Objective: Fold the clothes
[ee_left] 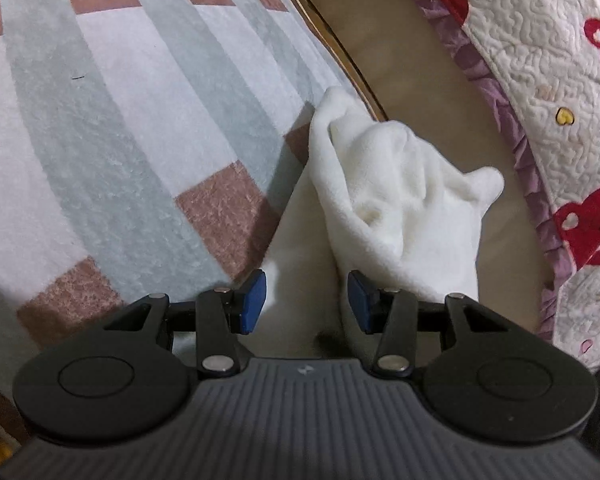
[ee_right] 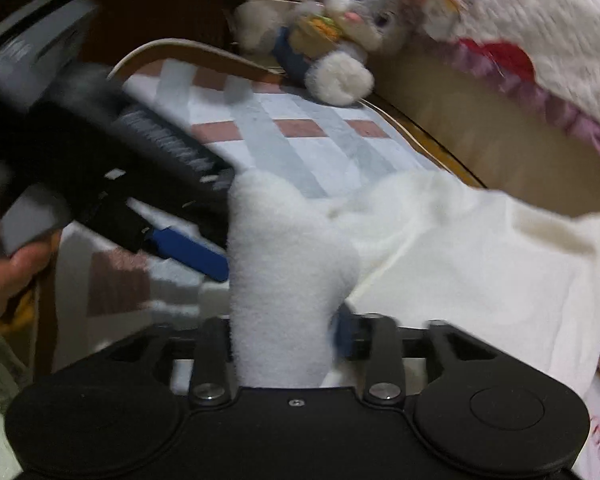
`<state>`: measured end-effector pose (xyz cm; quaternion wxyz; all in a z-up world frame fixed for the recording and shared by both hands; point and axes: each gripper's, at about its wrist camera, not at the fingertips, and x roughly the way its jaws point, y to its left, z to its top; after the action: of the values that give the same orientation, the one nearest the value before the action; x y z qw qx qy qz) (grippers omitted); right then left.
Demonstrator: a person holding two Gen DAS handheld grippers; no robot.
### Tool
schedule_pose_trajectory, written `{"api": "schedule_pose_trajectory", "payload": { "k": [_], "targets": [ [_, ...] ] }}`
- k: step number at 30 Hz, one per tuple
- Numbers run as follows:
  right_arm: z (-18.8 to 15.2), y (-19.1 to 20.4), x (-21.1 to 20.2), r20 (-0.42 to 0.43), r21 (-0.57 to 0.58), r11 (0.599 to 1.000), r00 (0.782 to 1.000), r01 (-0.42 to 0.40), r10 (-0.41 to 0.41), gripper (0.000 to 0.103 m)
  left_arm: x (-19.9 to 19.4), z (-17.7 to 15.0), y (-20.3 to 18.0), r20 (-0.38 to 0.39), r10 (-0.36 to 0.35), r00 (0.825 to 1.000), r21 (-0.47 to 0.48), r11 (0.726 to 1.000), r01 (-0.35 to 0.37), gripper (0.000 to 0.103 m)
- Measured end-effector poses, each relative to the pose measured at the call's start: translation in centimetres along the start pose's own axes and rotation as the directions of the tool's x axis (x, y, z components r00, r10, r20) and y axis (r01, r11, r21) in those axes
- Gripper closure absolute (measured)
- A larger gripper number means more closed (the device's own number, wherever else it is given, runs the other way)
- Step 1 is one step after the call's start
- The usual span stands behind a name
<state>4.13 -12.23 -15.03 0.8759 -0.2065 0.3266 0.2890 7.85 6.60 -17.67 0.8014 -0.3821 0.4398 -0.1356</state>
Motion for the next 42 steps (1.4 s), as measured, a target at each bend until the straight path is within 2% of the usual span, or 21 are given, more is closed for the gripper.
{"api": "schedule_pose_trajectory", "payload": {
  "k": [2,7,10,14,16,17,18,19,21,22,24,25,27,29,32,33,34,35,36,39,42],
  "targets": [
    [0.1,1.0,-1.4,0.013,-0.047,0.999,1.0,-0.002,0.002,0.044,-0.4,0.1,-0.1,0.015,-0.008,1.0,-0.004,1.0,0.008,0.058],
    [-2.2,-0.4,-8.3,0.122,0.006,0.991,0.984,-0.135,0.133,0.043,-2.7,0.5,-0.9,0.083,0.007,0.997,0.017,1.0,-0.008,0.055],
    [-4.6,-1.7,-11.0,0.121,0.022,0.999,0.992,-0.045,0.042,0.042,-4.1,0.5,-1.6,0.085,-0.057,0.995,0.013,0.998,0.056,0.054],
    [-6.5,-2.4,-11.6,0.091,0.012,0.999,0.995,0.044,-0.045,0.042,-4.6,-0.5,-3.6,0.031,-0.126,0.992,0.081,0.989,0.123,0.04],
    [-7.2,-2.5,-11.6,0.081,0.002,0.997,0.994,0.072,-0.072,0.042,-4.2,-1.4,-5.2,0.036,-0.068,0.997,0.194,0.979,0.06,0.036],
    [-7.5,-2.6,-11.5,0.076,-0.003,0.996,0.993,0.086,-0.086,0.042,-3.7,-1.9,-6.2,0.073,0.013,0.997,0.27,0.962,-0.033,0.034],
    [-7.8,-2.6,-11.5,0.072,-0.009,0.995,0.992,0.1,-0.099,0.042,-2.9,-2.6,-7.2,0.106,0.099,0.989,0.353,0.926,-0.131,0.031],
    [-8.2,-2.7,-11.5,0.067,-0.014,0.993,0.991,0.114,-0.113,0.042,-1.9,-3.2,-7.7,0.111,0.151,0.982,0.407,0.895,-0.184,0.027],
    [-8.9,-2.8,-11.4,0.058,-0.025,0.99,0.988,0.142,-0.14,0.043,0.0,-3.8,-7.5,0.09,0.176,0.98,0.433,0.879,-0.198,0.027],
    [-9.2,-2.8,-11.4,0.053,-0.03,0.987,0.987,0.156,-0.154,0.043,1.0,-4.1,-7.4,0.079,0.187,0.979,0.444,0.873,-0.202,0.031],
    [-9.9,-2.9,-11.3,0.045,-0.041,0.982,0.982,0.183,-0.181,0.043,2.6,-4.6,-7.2,0.064,0.189,0.98,0.482,0.854,-0.196,0.072],
    [-10.2,-3.0,-11.3,0.04,-0.047,0.979,0.98,0.197,-0.195,0.043,2.4,-4.7,-7.5,0.09,0.195,0.977,0.518,0.828,-0.213,0.084],
    [-9.7,-3.0,-11.7,0.094,-0.062,0.977,0.976,0.205,-0.198,0.043,1.2,-4.9,-8.4,0.171,0.196,0.966,0.57,0.78,-0.259,0.088],
    [-8.7,-3.7,-12.0,0.134,-0.045,0.985,0.978,0.164,-0.157,0.043,-0.6,-4.6,-8.9,0.228,0.167,0.959,0.55,0.791,-0.268,0.088],
    [-7.1,-6.4,-11.2,0.159,0.076,0.997,0.987,0.023,-0.035,0.044,0.7,-4.8,-8.2,0.213,0.23,0.95,0.57,0.76,-0.312,0.088],
    [-7.1,-7.5,-10.2,0.135,0.132,0.99,0.99,-0.058,0.04,0.05,1.5,-5.1,-7.9,0.206,0.266,0.942,0.576,0.745,-0.336,0.088],
    [-7.1,-8.5,-9.3,0.115,0.189,0.973,0.987,-0.136,0.116,0.064,1.8,-5.3,-7.9,0.208,0.292,0.934,0.578,0.733,-0.358,0.088],
    [-7.7,-8.8,-8.1,0.082,0.222,0.96,0.985,-0.169,0.155,0.069,2.0,-5.4,-7.9,0.21,0.316,0.925,0.58,0.722,-0.378,0.086],
    [-8.5,-8.9,-6.8,0.042,0.247,0.951,0.983,-0.186,0.181,0.07,2.2,-5.4,-8.0,0.213,0.34,0.916,0.581,0.71,-0.399,0.083],
    [-10.6,-8.2,-5.7,0.026,0.295,0.923,0.968,-0.246,0.249,0.071,0.7,-5.3,-8.9,0.263,0.375,0.889,0.587,0.67,-0.456,0.077],
    [-10.9,-7.5,-6.9,0.016,0.268,0.932,0.968,-0.246,0.251,0.071,-1.5,-5.1,-10.9,0.355,0.328,0.875,0.563,0.673,-0.48,0.077]
  ]
}}
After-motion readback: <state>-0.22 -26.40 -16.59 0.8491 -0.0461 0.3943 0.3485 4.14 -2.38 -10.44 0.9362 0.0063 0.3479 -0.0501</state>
